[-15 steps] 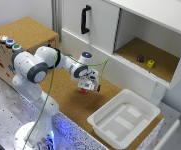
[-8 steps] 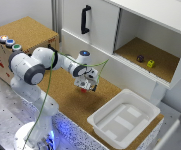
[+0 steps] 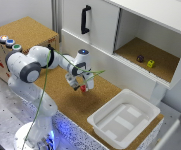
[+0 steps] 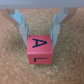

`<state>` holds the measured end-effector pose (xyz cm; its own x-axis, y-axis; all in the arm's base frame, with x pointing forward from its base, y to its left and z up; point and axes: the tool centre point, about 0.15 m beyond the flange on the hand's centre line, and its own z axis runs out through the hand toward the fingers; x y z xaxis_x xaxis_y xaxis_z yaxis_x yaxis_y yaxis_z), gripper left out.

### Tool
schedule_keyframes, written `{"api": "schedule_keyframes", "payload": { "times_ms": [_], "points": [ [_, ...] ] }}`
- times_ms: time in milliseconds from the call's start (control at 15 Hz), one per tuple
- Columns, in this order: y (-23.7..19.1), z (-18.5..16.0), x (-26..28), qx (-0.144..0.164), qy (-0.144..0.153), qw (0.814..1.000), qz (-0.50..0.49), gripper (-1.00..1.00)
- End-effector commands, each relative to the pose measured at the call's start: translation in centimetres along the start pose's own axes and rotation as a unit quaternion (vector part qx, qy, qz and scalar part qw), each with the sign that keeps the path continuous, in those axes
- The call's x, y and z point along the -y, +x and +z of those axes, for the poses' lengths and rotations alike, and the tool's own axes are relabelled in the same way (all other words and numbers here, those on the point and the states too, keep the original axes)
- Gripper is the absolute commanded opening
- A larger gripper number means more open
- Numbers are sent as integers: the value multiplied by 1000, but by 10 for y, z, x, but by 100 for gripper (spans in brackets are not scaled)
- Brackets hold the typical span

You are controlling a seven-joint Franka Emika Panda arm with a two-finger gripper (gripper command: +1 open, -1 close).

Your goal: Grasp the pink block, then turn it right

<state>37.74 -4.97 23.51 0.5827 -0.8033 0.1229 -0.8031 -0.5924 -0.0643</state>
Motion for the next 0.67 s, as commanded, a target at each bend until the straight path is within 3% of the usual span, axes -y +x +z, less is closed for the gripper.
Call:
{"api": "schedule_keyframes", "payload": {
  "times_ms": [0,133,200,267,333,600],
  "points": [
    [5,-22,-20,24,43,970,237,-100],
    [1,-8,-39,95,76,930,347,-100],
    [0,1,-43,130,78,916,372,-100],
    [1,7,-46,144,72,908,388,-100],
    [5,9,-47,146,70,903,398,-100],
    [24,5,-36,123,51,916,378,-100]
  ]
}}
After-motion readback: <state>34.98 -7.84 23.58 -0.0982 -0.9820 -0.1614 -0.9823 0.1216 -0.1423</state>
